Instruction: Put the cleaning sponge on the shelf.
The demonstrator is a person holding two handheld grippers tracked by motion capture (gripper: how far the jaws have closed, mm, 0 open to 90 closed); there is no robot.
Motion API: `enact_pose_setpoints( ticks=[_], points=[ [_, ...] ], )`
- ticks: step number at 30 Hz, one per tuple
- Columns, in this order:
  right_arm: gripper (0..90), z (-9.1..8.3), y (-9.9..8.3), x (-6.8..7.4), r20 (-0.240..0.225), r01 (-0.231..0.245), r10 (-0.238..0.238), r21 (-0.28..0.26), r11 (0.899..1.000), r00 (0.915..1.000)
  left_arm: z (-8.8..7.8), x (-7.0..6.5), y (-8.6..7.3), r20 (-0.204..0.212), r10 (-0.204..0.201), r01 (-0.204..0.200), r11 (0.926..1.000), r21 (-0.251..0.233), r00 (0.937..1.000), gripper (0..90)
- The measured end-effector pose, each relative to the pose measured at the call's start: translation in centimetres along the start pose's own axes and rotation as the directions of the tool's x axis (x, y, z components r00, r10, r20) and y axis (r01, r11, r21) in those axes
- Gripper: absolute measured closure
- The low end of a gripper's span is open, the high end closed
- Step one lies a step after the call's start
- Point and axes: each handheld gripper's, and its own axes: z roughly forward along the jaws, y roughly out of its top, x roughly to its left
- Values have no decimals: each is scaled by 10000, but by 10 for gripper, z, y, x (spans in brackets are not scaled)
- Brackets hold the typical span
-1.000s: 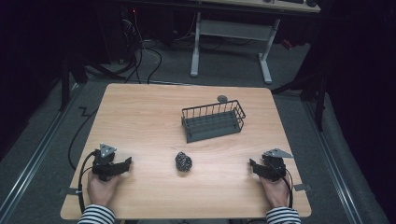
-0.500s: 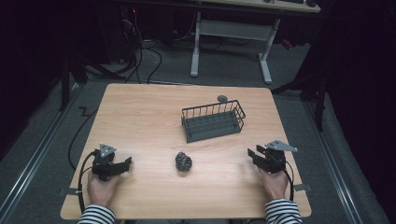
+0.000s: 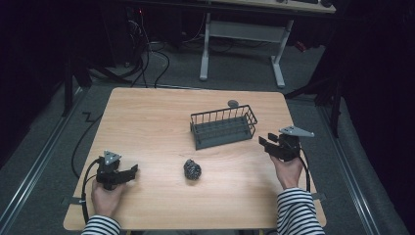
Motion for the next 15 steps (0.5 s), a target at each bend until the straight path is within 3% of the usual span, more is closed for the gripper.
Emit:
enact_pose_setpoints(
  ticks=[8,11,15],
  points=[
    [538,21,34,-7,74,-71,72,-10,10000,9999,1,-1,0,-75,100,-100,9999,40,9999,218],
    [532,27,49,-12,-100,-263,262,-81,9996,9996,1,-2,0,-84,171,-170,9998,76,9998,212],
    [534,39,63,-14,26,-232,231,254,9994,9997,1,-2,0,-66,183,-182,9998,79,9998,208]
  ],
)
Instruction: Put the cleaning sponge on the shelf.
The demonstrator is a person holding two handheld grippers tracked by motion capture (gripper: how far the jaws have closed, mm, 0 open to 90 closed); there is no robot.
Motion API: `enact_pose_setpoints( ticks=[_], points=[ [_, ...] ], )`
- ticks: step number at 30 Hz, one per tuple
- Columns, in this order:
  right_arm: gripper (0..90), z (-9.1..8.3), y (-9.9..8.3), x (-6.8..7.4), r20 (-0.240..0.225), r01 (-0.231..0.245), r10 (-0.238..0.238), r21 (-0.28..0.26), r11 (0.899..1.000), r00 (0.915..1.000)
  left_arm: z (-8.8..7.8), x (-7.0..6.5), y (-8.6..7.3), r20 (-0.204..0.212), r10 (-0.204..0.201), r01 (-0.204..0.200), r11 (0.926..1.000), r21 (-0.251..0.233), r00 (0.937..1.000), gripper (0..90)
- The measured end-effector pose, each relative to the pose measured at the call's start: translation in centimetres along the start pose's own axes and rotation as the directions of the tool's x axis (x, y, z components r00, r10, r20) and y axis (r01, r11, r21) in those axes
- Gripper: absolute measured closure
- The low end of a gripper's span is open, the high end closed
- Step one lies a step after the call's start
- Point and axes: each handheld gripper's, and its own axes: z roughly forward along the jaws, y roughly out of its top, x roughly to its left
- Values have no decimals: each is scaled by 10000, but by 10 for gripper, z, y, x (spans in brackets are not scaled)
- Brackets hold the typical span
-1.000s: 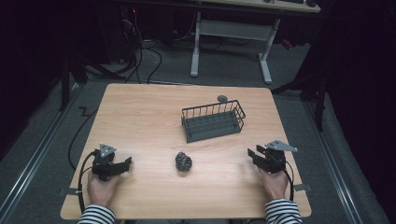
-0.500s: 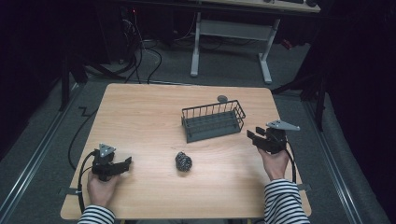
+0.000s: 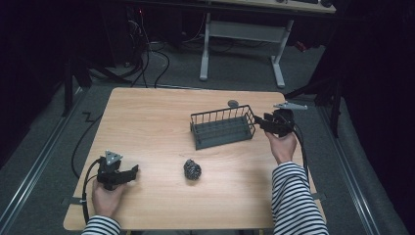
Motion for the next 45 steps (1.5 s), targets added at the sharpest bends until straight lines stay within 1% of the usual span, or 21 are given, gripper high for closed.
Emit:
enact_pose_setpoints(
  ticks=[1,2,3,5,6,7,8,13,17,19,20,24,26,28,32,34,36,39,40,41,45],
  points=[
    [534,0,0,0,0,0,0,0,10000,10000,0,0,0,0,0,0,10000,0,10000,208],
    [535,7,5,1,57,65,-66,219,9997,10000,0,0,0,1,-3,3,10000,-1,10000,208],
    [535,11,7,1,49,18,-19,322,9995,10000,0,0,0,1,-5,5,10000,-1,10000,208],
    [535,17,8,0,-37,-43,45,369,9993,10000,0,0,0,-16,-8,8,10000,2,10000,208],
    [535,21,9,-1,-131,-188,192,312,9993,9997,0,-1,0,-24,-10,10,10000,-4,10000,208],
    [535,21,9,-1,-131,-188,192,312,9993,9997,0,-1,0,-24,-10,10,10000,-4,10000,208],
    [537,28,8,-3,-107,-458,463,395,9982,9989,0,-1,0,-39,-18,18,10000,-10,10000,209],
    [548,41,6,-4,78,-628,624,814,9947,9980,0,-1,0,-32,-14,14,10000,0,10000,209],
    [571,46,4,-3,135,-521,510,1050,9931,9986,0,-1,0,-30,-19,19,10000,-6,10000,209],
    [601,48,3,-3,121,-412,400,1210,9918,9991,0,-1,0,-40,-27,27,10000,-13,10000,209],
    [620,49,2,-3,58,-375,371,1232,9917,9993,0,-1,0,-22,-28,28,10000,-9,10000,209],
    [652,48,0,1,47,101,-108,1212,9926,9999,0,-1,0,-34,-23,23,10000,-18,10000,209],
    [666,47,1,3,99,249,-264,1265,9917,9996,0,-1,0,-27,-26,26,10000,-8,10000,209],
    [680,47,0,2,21,316,-322,1328,9906,9995,0,-1,0,-19,-26,26,10000,-12,10000,209],
    [703,44,-2,4,30,448,-458,1514,9875,9989,0,-1,0,-18,-31,31,10000,-12,10000,209],
    [719,41,-4,5,26,491,-501,1517,9872,9987,0,-1,0,-18,-29,29,10000,-11,10000,209],
    [729,39,-8,6,4,418,-423,1436,9888,9991,0,-1,0,-16,-27,27,10000,-11,10000,209],
    [737,36,-11,6,-18,365,-367,1526,9876,9993,0,-1,0,-18,-30,30,10000,-12,10000,210],
    [749,33,-14,9,98,442,-466,1701,9844,9989,0,0,0,-2,-38,38,10000,-6,10000,210],
    [750,31,-15,10,144,443,-475,1741,9837,9988,-1,0,0,4,-55,55,10000,-15,10000,212],
    [749,22,-23,13,324,234,-291,1639,9862,9990,0,0,0,7,-68,68,10000,-30,10000,213]
  ],
)
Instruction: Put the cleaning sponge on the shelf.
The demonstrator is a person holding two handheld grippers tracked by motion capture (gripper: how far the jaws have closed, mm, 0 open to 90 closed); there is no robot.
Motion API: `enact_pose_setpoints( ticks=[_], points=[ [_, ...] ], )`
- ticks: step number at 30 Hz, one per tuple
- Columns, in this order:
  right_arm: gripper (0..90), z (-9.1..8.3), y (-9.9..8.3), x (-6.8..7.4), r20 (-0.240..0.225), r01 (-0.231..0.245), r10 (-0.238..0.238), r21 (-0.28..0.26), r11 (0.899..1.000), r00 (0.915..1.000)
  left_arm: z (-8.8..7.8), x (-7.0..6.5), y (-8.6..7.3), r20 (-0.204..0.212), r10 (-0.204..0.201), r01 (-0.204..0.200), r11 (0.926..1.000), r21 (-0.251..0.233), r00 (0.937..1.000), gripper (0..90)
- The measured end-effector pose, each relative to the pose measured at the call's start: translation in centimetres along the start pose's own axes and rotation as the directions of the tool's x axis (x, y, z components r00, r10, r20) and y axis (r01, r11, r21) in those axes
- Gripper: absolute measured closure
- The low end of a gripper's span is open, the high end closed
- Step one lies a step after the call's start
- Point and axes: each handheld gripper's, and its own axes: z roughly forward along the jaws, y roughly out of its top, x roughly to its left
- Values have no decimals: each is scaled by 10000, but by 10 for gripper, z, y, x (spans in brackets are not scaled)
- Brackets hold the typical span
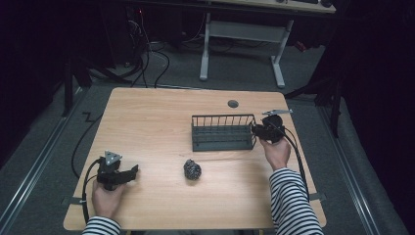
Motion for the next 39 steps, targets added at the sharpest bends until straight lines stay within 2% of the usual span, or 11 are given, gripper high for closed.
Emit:
enact_pose_setpoints(
  ticks=[10,12,17,24,27,30,31,32,34,38,39],
  points=[
    [751,-22,-22,5,505,-321,324,-85,9995,9982,0,-1,0,-31,45,-45,10000,16,10000,213],
    [750,-25,-26,6,523,-547,555,-173,9984,9971,0,-1,0,-42,55,-54,10000,10,10000,213],
    [746,-33,-32,11,773,-529,540,-166,9985,9955,0,-1,0,-24,58,-58,10000,13,10000,214],
    [739,-39,-42,12,572,-843,868,-444,9954,9946,0,-1,0,-30,58,-58,10000,2,10000,216],
    [686,-43,-46,12,484,-969,991,-473,9942,9939,0,-1,0,-25,55,-55,10000,7,10000,217],
    [561,-48,-45,10,340,-1215,1247,-839,9890,9916,0,-1,0,-30,48,-48,10000,6,10000,219],
    [561,-48,-45,10,340,-1215,1247,-839,9890,9916,0,-1,0,-30,48,-48,10000,6,10000,219],
    [497,-55,-45,9,168,-1368,1402,-1313,9819,9900,0,-1,0,-31,46,-46,10000,4,10000,219],
    [487,-59,-45,9,149,-1409,1446,-1475,9790,9894,0,-1,0,-32,48,-48,10000,6,10000,219],
    [460,-72,-48,14,70,-1132,1167,-1925,9748,9931,0,-1,0,-39,46,-46,10000,-3,10000,219],
    [460,-80,-49,19,-98,-863,862,-2144,9729,9962,0,-1,0,-31,48,-48,10000,5,10000,219]
  ],
)
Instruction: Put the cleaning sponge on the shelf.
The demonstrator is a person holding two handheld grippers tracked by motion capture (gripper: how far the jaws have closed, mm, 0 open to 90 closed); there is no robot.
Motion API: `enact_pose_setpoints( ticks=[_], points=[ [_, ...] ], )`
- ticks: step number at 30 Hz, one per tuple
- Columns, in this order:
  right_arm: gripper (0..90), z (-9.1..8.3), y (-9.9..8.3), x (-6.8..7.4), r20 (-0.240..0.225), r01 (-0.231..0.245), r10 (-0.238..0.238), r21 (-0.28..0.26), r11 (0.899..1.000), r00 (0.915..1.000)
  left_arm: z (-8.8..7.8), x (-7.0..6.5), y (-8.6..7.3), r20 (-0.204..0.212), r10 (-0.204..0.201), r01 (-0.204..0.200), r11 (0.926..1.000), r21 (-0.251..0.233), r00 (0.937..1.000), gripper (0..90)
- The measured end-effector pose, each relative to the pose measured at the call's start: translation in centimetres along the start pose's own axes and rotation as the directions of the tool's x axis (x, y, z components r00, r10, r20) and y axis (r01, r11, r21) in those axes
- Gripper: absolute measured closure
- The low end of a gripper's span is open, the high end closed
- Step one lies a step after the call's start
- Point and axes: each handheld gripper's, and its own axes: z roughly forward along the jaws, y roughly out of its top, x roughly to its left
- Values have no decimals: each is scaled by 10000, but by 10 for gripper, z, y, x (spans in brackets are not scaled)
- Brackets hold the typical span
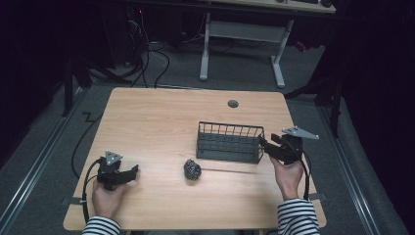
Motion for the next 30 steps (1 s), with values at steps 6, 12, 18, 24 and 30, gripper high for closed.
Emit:
enact_pose_setpoints(
  ticks=[6,12,18,24,30],
  points=[
    [461,-13,-8,13,-532,464,-480,-306,9985,9974,0,0,0,15,37,-37,10000,15,10000,219],
    [454,-14,-25,29,-848,846,-856,-162,9963,9927,0,0,0,27,47,-47,10000,15,10000,219],
    [443,-9,-40,46,-1388,1171,-1144,113,9931,9837,0,0,0,54,72,-72,10000,13,10000,219],
    [416,-2,-50,69,-1889,1535,-1477,165,9880,9708,0,0,0,69,83,-83,10000,9,9999,219],
    [405,8,-58,91,-2452,1789,-1693,172,9837,9546,0,0,0,67,81,-81,10000,9,9999,219]
  ],
)
